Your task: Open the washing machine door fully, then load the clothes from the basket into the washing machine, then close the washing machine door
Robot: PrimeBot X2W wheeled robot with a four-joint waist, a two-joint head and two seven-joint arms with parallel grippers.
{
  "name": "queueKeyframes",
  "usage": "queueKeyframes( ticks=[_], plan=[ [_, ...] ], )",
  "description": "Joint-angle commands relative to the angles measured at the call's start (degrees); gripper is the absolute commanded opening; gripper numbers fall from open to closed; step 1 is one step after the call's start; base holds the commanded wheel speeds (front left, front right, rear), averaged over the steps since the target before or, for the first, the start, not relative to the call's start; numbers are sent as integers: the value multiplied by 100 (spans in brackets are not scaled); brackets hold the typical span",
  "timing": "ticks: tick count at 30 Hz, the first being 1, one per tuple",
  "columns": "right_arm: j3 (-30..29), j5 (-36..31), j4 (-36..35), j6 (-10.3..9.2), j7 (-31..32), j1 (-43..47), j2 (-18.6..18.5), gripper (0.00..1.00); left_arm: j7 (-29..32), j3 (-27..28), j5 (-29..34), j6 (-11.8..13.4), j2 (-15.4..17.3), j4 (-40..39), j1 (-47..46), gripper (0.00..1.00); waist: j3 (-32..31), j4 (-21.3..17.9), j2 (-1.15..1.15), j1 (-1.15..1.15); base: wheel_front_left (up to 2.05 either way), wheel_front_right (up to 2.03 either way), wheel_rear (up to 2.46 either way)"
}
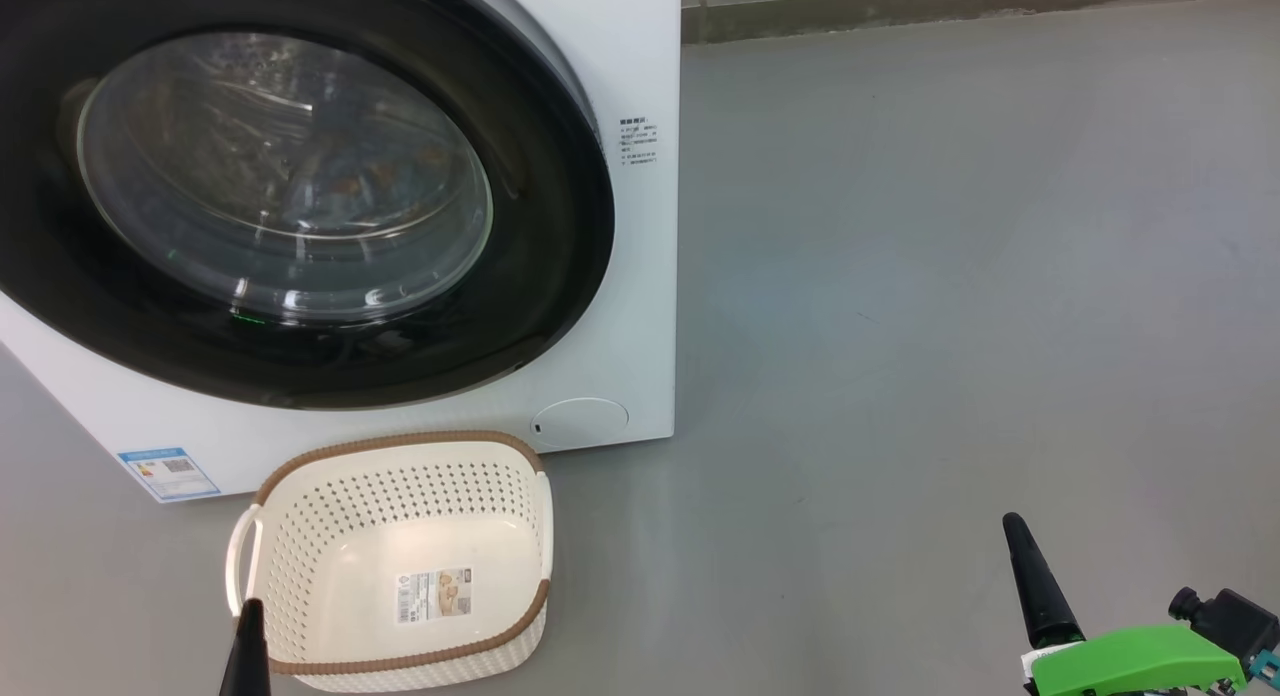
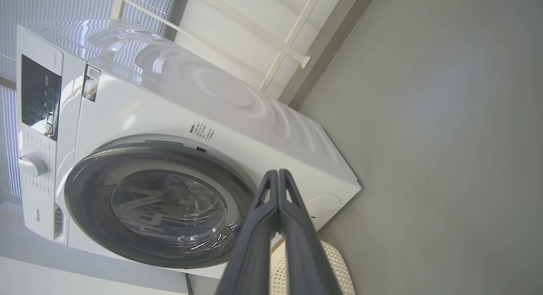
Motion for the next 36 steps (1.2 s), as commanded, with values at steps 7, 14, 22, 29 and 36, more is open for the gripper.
queueKeyframes(
  ticks=[7,14,22,29,36],
  plan=[
    [-9,526,-121,-9,127,-310,-60,0,128,184,-523,-113,110,23,-403,0,4,6,0,0,0,0,0],
    [-74,967,-110,-9,246,-339,-58,0,243,218,-961,-168,118,121,-523,0,9,12,0,0,0,0,0],
    [-148,1469,-98,-10,382,-371,-55,0,376,259,-1459,-231,127,233,-660,0,14,18,0,0,0,0,0],
    [-215,1908,-88,-11,504,-400,-51,0,495,296,-1894,-286,134,332,-781,0,18,24,0,0,0,0,0],
    [-283,2347,-77,-12,626,-428,-47,0,614,335,-2329,-340,139,430,-901,0,23,30,0,0,0,0,0]
  ],
)
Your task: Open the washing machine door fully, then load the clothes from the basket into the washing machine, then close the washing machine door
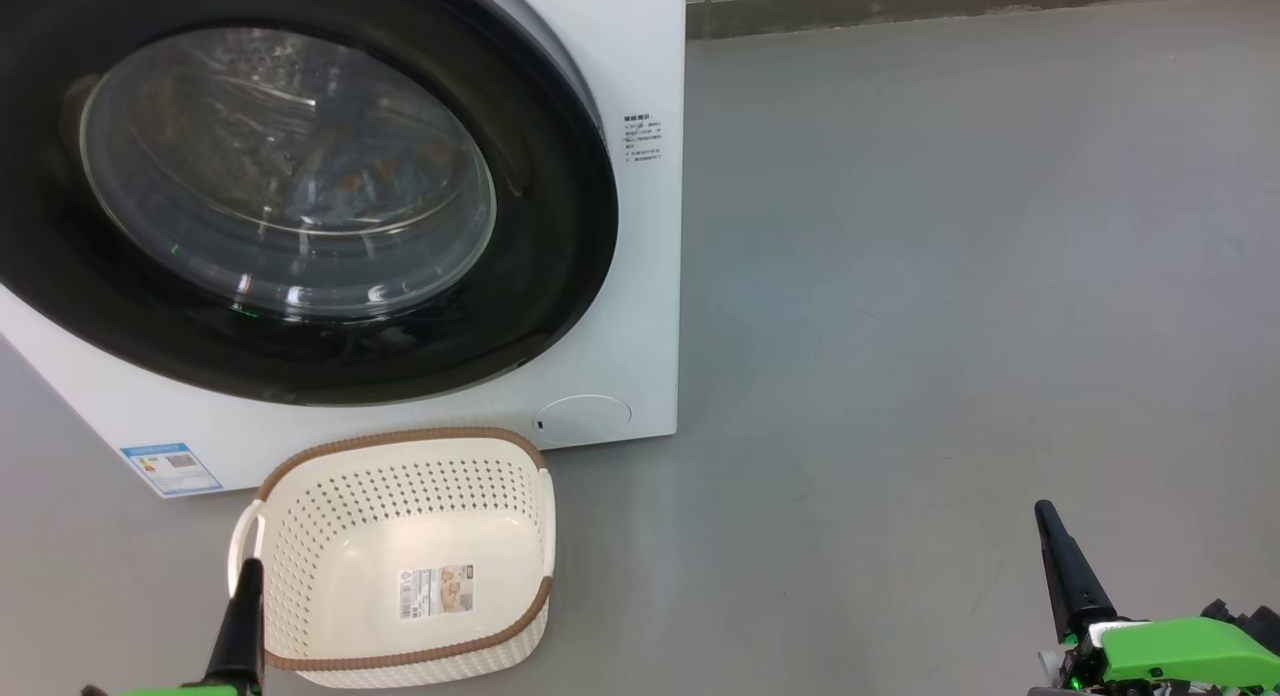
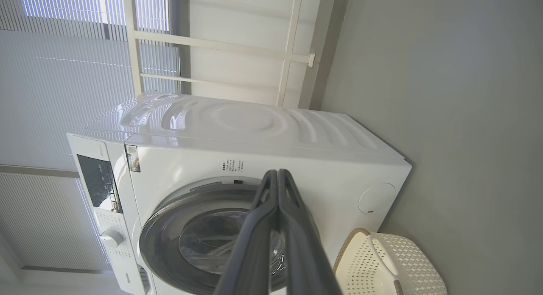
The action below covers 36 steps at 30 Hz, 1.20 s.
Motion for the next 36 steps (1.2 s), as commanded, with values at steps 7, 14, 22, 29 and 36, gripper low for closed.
queueKeyframes(
  ticks=[7,14,22,29,36],
  plan=[
    [16,557,-126,-7,179,-320,-45,0,156,229,-561,-136,116,14,-443,0,5,6,0,0,0,0,0],
    [-23,743,-121,-8,241,-333,-37,0,217,257,-744,-160,110,59,-497,0,7,9,0,0,0,0,0],
    [-38,730,-120,-8,253,-334,-26,0,232,275,-729,-160,98,60,-498,0,7,9,0,0,0,0,0],
    [-52,718,-119,-8,264,-336,-16,0,245,292,-715,-160,86,61,-499,0,7,9,0,0,0,0,0],
    [-67,706,-118,-8,276,-337,-5,0,259,309,-700,-160,73,61,-501,0,7,9,0,0,0,0,0]
  ],
)
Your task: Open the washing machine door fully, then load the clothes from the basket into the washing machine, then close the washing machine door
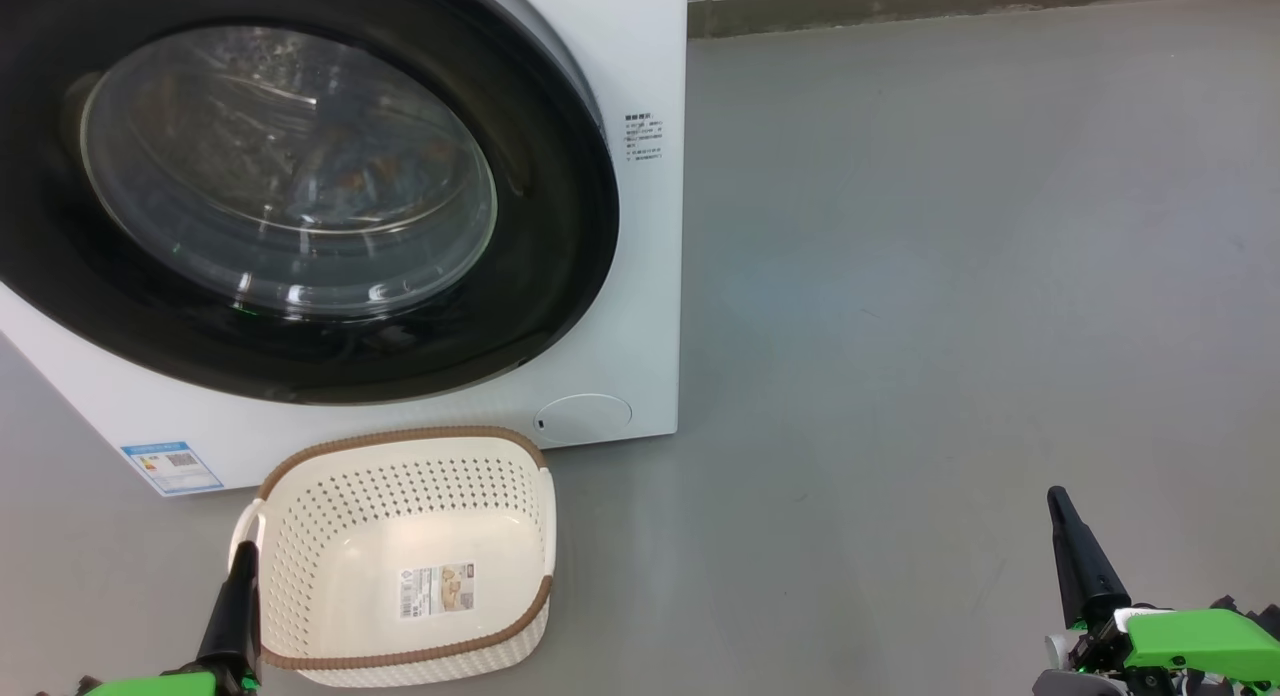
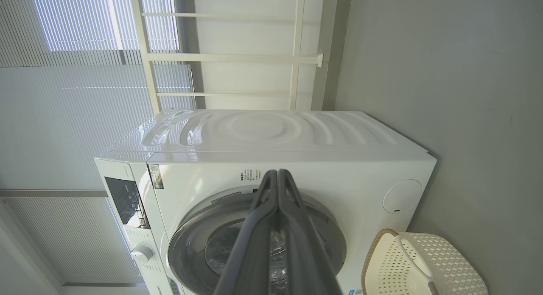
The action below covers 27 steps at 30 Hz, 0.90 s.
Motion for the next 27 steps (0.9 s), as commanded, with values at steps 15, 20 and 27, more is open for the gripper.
queueKeyframes(
  ticks=[15,20,27],
  plan=[
    [87,-31,-140,-8,63,-221,-4,0,44,224,16,-62,59,-91,-280,0,0,0,0,0,0,0,0],
    [80,-37,-140,-8,69,-222,1,0,51,233,23,-62,53,-90,-281,0,0,0,0,0,0,0,0],
    [71,-44,-139,-8,76,-222,7,0,59,243,31,-62,46,-90,-282,0,0,0,0,0,0,0,0]
  ],
)
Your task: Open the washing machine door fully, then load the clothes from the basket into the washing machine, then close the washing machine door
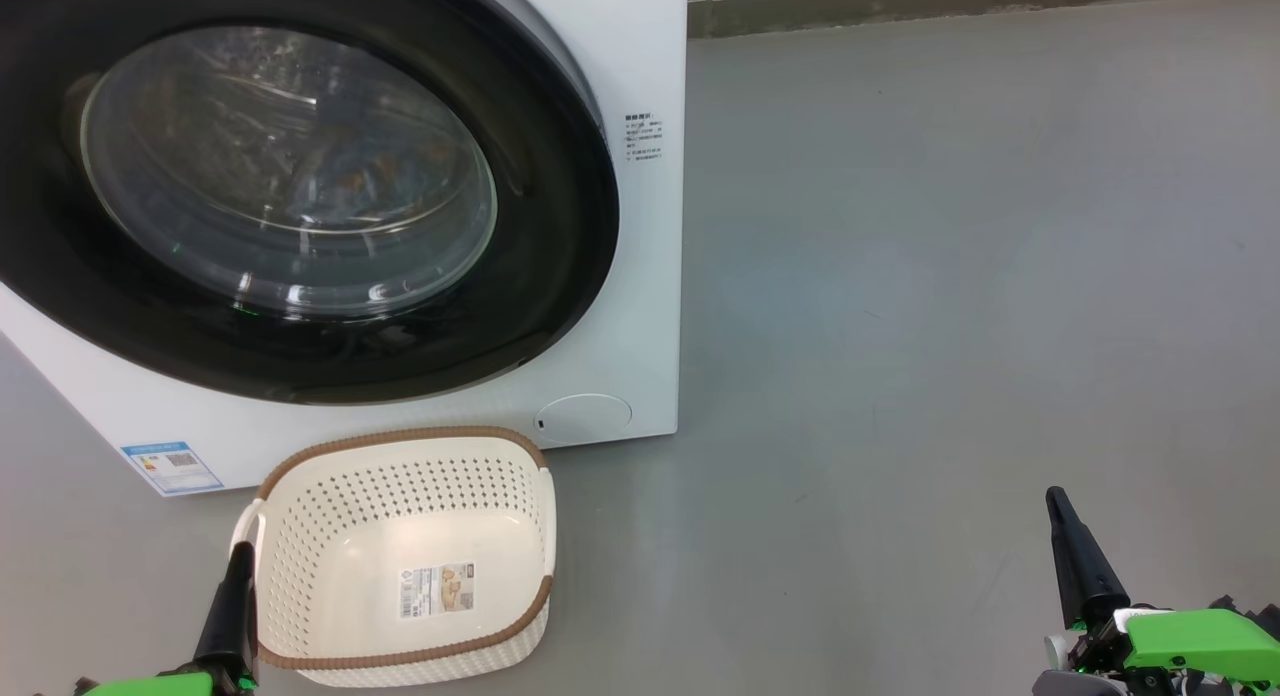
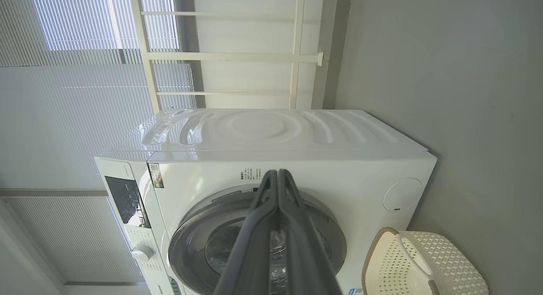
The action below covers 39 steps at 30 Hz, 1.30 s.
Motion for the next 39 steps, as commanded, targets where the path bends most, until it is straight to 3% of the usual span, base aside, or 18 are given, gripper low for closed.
queueKeyframes(
  ticks=[1,39],
  plan=[
    [92,-41,-139,-8,28,-222,-8,0,47,192,21,-60,62,-91,-281,0,0,0,0,0,0,0,0],
    [51,-75,-137,-8,61,-226,21,0,87,242,62,-60,27,-89,-285,0,0,0,0,0,0,0,0]
  ],
)
